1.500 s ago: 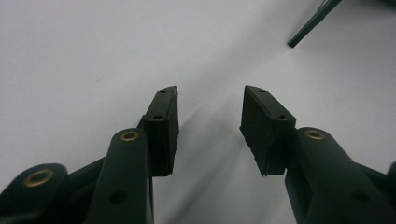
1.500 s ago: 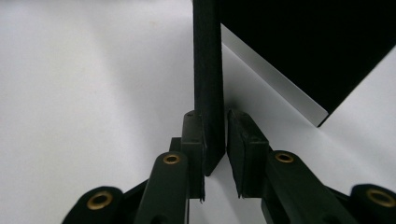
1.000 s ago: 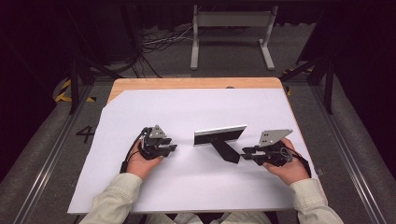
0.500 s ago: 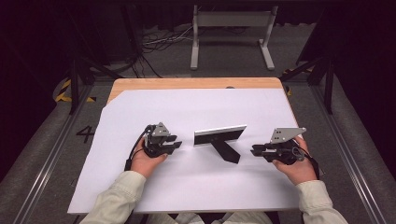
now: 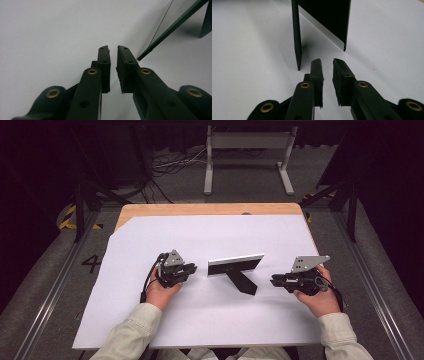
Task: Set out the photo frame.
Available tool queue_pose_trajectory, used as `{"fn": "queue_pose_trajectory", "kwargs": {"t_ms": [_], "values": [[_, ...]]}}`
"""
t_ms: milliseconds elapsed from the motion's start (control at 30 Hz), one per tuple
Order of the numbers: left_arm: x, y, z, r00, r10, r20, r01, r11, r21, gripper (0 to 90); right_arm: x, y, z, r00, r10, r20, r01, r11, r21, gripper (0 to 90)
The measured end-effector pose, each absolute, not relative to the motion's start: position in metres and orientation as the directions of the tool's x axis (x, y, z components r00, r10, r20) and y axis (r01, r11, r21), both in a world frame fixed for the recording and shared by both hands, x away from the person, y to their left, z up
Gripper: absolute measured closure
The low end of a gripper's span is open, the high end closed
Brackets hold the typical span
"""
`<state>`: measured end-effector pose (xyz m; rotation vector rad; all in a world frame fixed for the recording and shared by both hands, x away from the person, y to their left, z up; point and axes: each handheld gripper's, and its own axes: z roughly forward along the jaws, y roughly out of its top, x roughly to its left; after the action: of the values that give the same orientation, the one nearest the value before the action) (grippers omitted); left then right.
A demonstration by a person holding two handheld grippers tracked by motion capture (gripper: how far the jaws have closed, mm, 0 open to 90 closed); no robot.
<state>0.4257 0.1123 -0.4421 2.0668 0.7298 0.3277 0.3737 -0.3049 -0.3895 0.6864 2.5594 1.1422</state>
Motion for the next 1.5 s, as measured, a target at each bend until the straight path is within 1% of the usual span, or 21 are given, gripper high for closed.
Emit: {"fn": "queue_pose_trajectory", "kwargs": {"t_ms": [333,433,600,767,833,1033,1200,1300,1500], "values": [[0.43,0.099,-0.443,0.804,0.589,-0.08,0.384,-0.412,0.826,90.0,0.369,-0.311,-0.39,-0.848,0.528,-0.039,0.324,0.576,0.75,77.8],[0.431,0.095,-0.442,0.809,0.579,-0.101,0.383,-0.39,0.838,90.0,0.366,-0.314,-0.39,-0.842,0.538,-0.032,0.332,0.564,0.756,77.7],[0.433,0.09,-0.444,0.81,0.568,-0.144,0.394,-0.347,0.851,90.0,0.364,-0.318,-0.39,-0.836,0.549,0.01,0.344,0.509,0.789,77.7],[0.435,0.085,-0.447,0.804,0.571,-0.165,0.41,-0.332,0.85,90.0,0.361,-0.32,-0.389,-0.821,0.571,0.009,0.337,0.472,0.815,77.6],[0.436,0.083,-0.449,0.805,0.57,-0.162,0.41,-0.339,0.847,90.0,0.36,-0.322,-0.388,-0.814,0.58,0.013,0.335,0.451,0.827,77.9],[0.439,0.077,-0.451,0.803,0.577,-0.152,0.421,-0.367,0.83,90.0,0.358,-0.323,-0.391,-0.812,0.583,0.025,0.346,0.447,0.825,83.5],[0.438,0.073,-0.451,0.816,0.566,-0.121,0.401,-0.403,0.823,90.0,0.357,-0.325,-0.39,-0.809,0.587,0.031,0.349,0.436,0.83,82.6],[0.438,0.074,-0.45,0.822,0.549,-0.15,0.415,-0.397,0.819,90.0,0.357,-0.325,-0.389,-0.809,0.587,0.03,0.347,0.436,0.83,82.1],[0.438,0.073,-0.448,0.831,0.536,-0.147,0.413,-0.418,0.809,90.0,0.356,-0.326,-0.386,-0.81,0.586,0.03,0.342,0.43,0.835,81.6]]}}
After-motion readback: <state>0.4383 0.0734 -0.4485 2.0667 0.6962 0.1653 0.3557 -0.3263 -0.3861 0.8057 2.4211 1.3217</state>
